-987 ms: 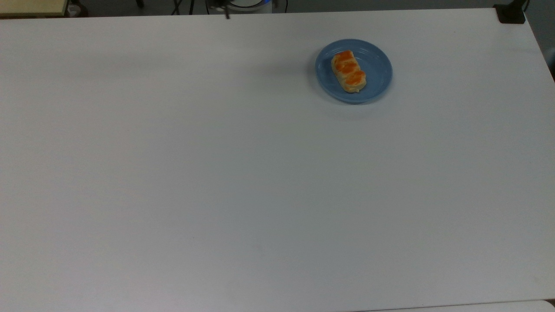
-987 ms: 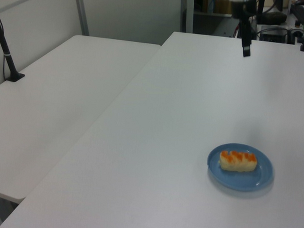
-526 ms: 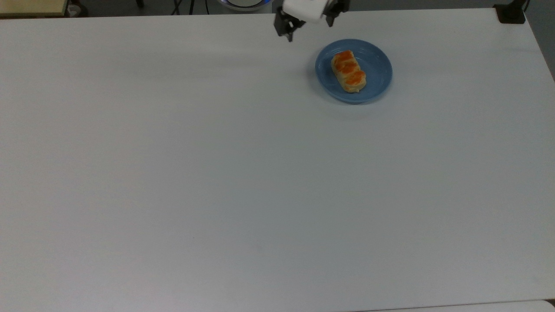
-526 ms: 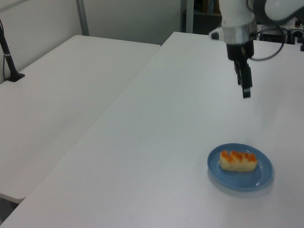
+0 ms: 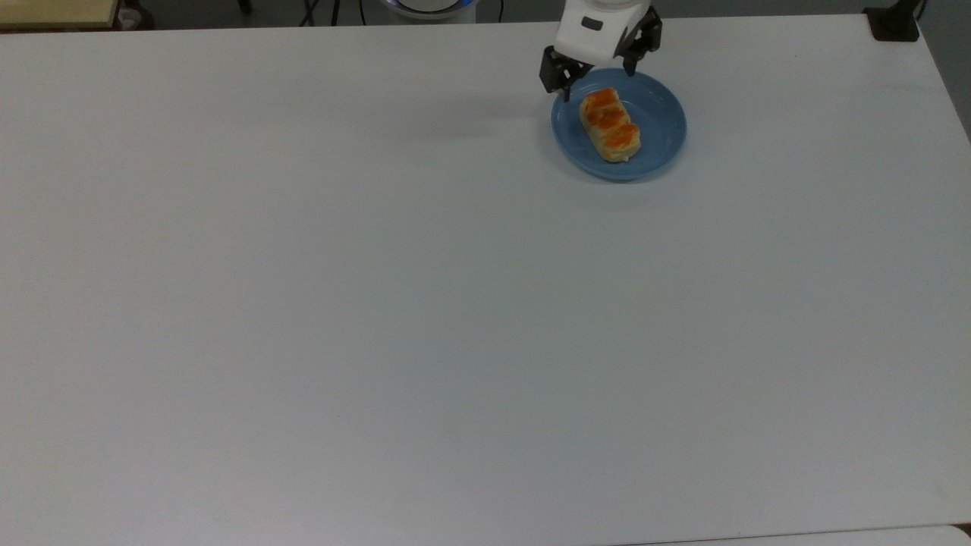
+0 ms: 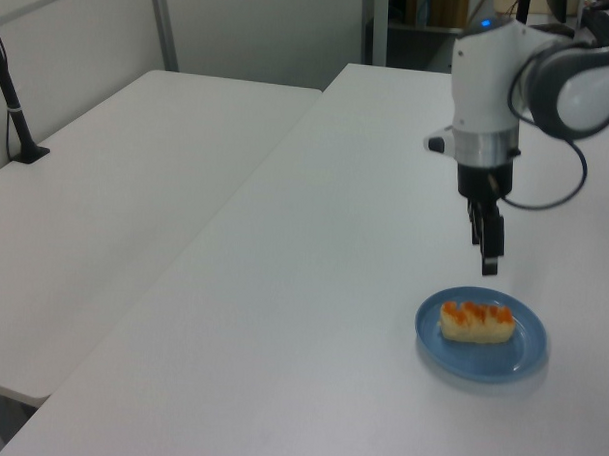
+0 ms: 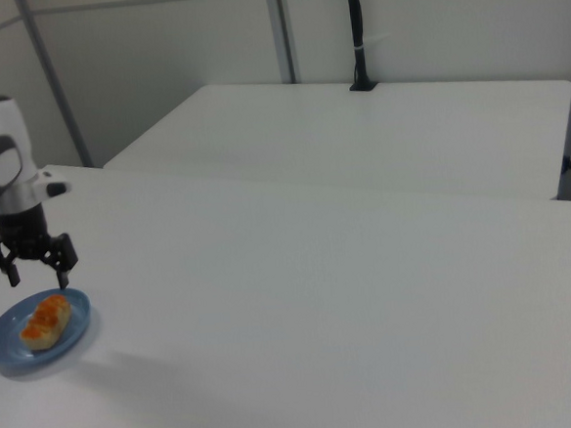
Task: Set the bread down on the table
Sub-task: 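Move the open gripper over the bread roll on the blue plate, then lower the gripper and close it around the bread roll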
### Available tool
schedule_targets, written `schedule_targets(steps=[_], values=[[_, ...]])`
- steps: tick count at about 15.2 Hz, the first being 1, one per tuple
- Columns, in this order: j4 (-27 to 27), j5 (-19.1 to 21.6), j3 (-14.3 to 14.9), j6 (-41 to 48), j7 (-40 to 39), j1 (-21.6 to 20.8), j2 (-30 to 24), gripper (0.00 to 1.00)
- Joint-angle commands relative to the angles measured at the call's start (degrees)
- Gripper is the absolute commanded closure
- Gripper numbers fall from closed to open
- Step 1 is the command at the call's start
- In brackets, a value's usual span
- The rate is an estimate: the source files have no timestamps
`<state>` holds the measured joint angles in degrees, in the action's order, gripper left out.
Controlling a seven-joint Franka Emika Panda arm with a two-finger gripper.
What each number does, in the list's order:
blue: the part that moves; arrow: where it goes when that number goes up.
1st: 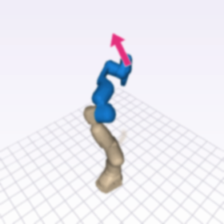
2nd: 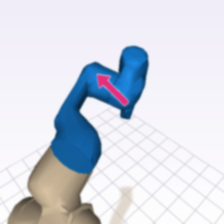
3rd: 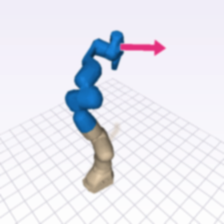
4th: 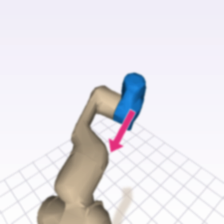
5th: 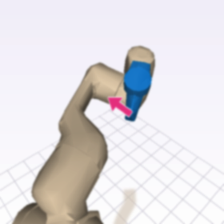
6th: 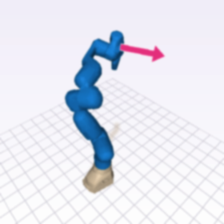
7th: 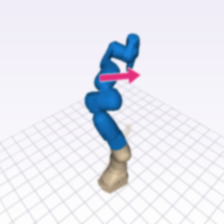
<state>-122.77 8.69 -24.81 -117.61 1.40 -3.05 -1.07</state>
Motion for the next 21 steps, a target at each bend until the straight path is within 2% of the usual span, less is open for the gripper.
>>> schedule_targets(steps=[1, 5, 9, 12, 14, 15, 16, 18, 21], values=[[-5.4, 0.9, -0.4, -9.7, 6.7, -3.6, -0.3, 0.00], [-5.6, -0.3, -0.4, -13.2, 8.8, -5.2, 3.0, 0.00], [-5.5, -3.9, -0.4, -13.3, 9.1, -5.2, 5.1, 0.02], [-5.5, -9.7, -0.4, -13.3, 12.9, -5.4, 5.9, 0.05], [-5.4, -11.9, -0.4, -13.5, 15.1, -6.0, 7.3, 0.15], [-5.4, -12.3, -0.4, -13.5, 15.6, -6.1, 7.7, 0.27], [-5.3, -12.4, -0.4, -13.5, 15.8, -6.1, 7.8, 0.46], [-5.1, -12.4, -0.4, -13.4, 16.0, -6.1, 7.7, 0.62], [-3.9, -12.4, -0.4, -10.7, 16.2, -5.4, 6.4, 0.63]])
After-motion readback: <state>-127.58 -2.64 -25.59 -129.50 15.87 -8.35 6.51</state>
